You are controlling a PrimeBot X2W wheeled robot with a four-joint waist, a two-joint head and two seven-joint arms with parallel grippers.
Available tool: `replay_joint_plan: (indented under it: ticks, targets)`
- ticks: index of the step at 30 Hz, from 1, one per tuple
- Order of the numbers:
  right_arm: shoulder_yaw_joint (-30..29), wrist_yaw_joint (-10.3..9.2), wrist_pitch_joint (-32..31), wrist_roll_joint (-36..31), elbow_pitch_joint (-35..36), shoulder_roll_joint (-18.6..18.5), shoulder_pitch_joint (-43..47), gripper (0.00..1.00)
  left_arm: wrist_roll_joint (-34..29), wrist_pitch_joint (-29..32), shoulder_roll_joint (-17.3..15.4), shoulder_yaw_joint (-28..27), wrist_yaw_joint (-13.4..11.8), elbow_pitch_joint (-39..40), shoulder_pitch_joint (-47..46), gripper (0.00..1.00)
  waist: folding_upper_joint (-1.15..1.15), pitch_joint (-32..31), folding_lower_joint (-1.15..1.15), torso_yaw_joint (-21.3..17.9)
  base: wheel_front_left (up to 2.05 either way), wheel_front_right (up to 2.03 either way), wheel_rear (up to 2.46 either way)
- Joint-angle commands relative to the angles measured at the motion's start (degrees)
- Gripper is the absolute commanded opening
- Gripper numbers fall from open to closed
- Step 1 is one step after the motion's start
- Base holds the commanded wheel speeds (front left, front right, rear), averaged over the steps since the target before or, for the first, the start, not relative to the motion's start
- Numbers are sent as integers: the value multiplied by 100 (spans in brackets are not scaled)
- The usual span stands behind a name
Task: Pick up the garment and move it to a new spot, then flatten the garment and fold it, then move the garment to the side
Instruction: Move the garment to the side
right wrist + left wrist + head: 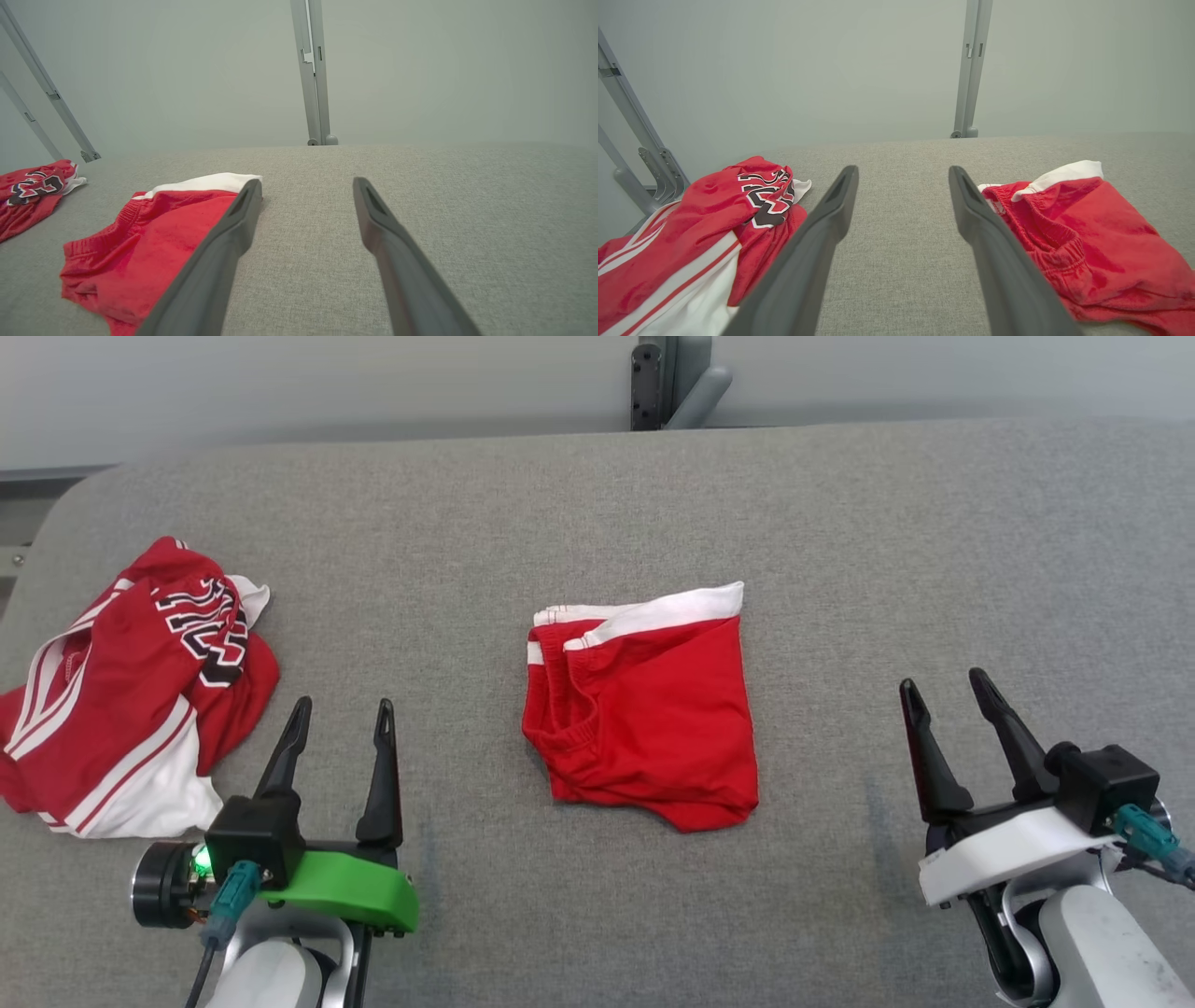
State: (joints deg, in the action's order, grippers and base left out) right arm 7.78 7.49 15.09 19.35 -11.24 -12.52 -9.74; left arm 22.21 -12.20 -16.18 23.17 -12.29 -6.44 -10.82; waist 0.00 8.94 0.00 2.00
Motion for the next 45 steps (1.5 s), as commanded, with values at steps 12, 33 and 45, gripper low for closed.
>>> replay_joint_plan:
  ticks: [12,33,45]
  targets:
    - [-139,-1,8,-147,253,81,685,100,174,171,-168,42,-63,112,573,100,0,-733,0,-271,0,0,0]
    - [-296,-1,-228,-293,665,160,1001,100,339,267,-238,96,-110,172,773,100,0,-924,0,-350,0,0,0]
    - [-344,-1,-236,-292,643,160,987,100,339,253,-257,118,-133,169,669,100,0,-898,0,-291,0,0,0]
